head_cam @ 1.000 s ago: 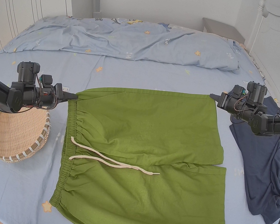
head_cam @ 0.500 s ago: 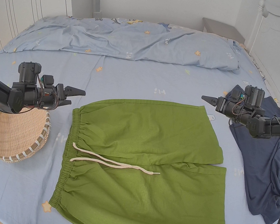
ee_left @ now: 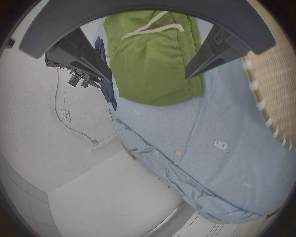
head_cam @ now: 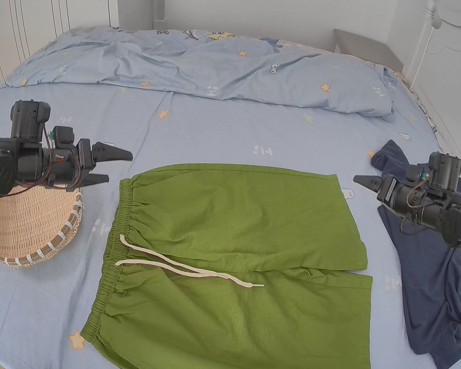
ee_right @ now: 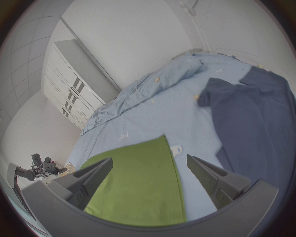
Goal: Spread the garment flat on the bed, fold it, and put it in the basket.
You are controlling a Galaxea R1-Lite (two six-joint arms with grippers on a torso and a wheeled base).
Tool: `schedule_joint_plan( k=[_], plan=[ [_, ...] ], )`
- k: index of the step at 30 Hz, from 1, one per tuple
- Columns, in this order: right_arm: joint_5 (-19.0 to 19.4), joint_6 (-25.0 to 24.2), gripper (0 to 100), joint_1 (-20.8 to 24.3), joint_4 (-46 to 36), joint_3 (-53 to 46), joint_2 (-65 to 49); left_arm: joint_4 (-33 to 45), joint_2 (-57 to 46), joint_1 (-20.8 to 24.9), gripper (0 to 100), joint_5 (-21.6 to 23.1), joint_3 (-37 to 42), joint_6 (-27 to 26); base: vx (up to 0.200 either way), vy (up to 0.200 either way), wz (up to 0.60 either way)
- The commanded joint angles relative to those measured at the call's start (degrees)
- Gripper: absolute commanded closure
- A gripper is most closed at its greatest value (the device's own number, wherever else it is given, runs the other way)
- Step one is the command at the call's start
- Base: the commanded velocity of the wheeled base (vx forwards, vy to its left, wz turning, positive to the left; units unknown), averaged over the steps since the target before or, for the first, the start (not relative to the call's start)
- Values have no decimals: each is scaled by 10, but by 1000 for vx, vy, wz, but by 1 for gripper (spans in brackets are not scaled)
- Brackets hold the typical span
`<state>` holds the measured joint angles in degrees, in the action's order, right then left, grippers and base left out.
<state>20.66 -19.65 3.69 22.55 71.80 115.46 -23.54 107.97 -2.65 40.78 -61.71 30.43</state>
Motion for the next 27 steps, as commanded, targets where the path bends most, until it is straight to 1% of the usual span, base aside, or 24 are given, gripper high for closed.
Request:
schedule_joint_plan(
  k=[1,4,8,9,10,13,15,17,18,19,21,24,25,26,27],
  plan=[
    [-14,-19,0,1,2,-244,-211,-6,-153,1,0,6,228,31,0,0,0],
    [-5,-20,0,2,10,-315,-252,-8,-191,2,0,8,314,31,0,0,0],
    [-4,-21,0,2,19,-371,-284,-9,-238,8,0,11,401,32,0,0,0],
    [-4,-21,0,2,19,-373,-286,-9,-239,8,0,11,404,32,0,0,0],
    [-4,-21,0,2,19,-390,-299,-9,-264,7,0,21,436,31,0,0,0],
    [-4,-27,0,3,19,-424,-321,-9,-297,2,0,41,483,29,0,0,0],
    [-4,-27,0,3,19,-424,-321,-9,-297,2,0,41,483,29,0,0,0],
    [-1,-28,0,19,20,-486,-345,-12,-306,3,0,46,532,24,0,0,0],
    [-1,-28,0,19,20,-486,-345,-12,-306,3,0,46,532,24,0,0,0],
    [0,-28,0,25,21,-523,-361,-12,-304,3,0,46,544,17,0,0,0],
    [0,-28,0,25,25,-554,-378,-12,-297,3,0,45,548,8,0,0,0],
    [0,-28,0,26,28,-592,-401,-12,-259,2,0,45,549,-6,0,0,0],
    [0,-28,0,27,31,-617,-421,-13,-225,-1,0,45,546,-23,0,0,0],
    [1,-28,0,28,31,-622,-426,-14,-217,-1,0,44,546,-28,0,0,0],
    [2,-28,0,31,31,-638,-445,-20,-189,-7,0,44,548,-52,0,0,0]
  ],
)
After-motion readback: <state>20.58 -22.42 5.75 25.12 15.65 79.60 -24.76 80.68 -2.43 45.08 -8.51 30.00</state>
